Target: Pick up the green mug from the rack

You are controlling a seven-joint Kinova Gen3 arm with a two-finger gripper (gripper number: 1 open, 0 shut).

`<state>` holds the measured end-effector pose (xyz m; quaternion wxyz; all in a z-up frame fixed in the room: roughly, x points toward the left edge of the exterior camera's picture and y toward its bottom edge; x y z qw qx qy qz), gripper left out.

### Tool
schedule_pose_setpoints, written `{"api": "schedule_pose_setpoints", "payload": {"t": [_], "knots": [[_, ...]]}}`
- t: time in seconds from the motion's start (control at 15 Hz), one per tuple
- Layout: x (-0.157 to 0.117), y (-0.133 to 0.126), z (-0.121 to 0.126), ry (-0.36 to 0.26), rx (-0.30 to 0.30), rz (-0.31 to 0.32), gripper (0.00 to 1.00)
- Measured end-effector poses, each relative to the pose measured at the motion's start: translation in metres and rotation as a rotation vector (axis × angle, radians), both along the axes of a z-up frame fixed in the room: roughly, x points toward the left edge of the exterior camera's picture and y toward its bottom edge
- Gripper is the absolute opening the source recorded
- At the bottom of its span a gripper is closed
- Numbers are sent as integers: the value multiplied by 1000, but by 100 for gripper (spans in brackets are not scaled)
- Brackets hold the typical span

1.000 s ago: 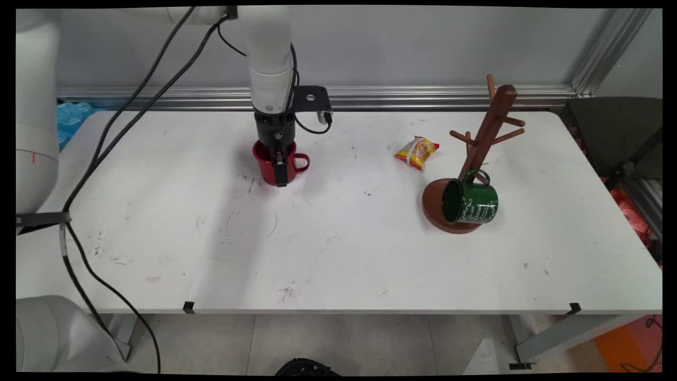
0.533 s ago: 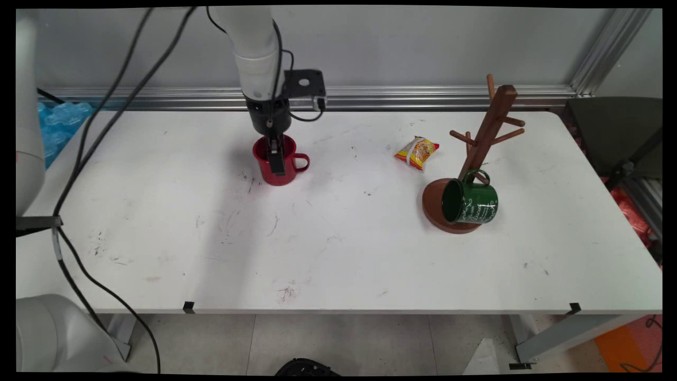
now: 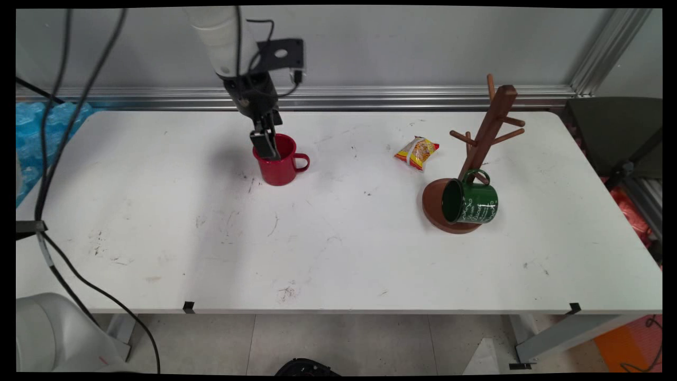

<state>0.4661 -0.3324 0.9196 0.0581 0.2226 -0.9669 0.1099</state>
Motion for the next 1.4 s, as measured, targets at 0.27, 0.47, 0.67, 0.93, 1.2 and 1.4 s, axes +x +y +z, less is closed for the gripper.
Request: {"api": "schedule_pose_setpoints", "payload": {"t": [0.27, 0.47, 0.67, 0.93, 1.2, 1.4], "knots": [[16, 17, 20, 71, -36, -30, 100], [33, 34, 37, 151, -58, -51, 100], [45, 48, 47, 216, -61, -68, 100], [54, 65, 63, 338, -59, -99, 100], [48, 76, 74, 478, -58, -112, 100], [34, 78, 76, 563, -53, -106, 100]]}}
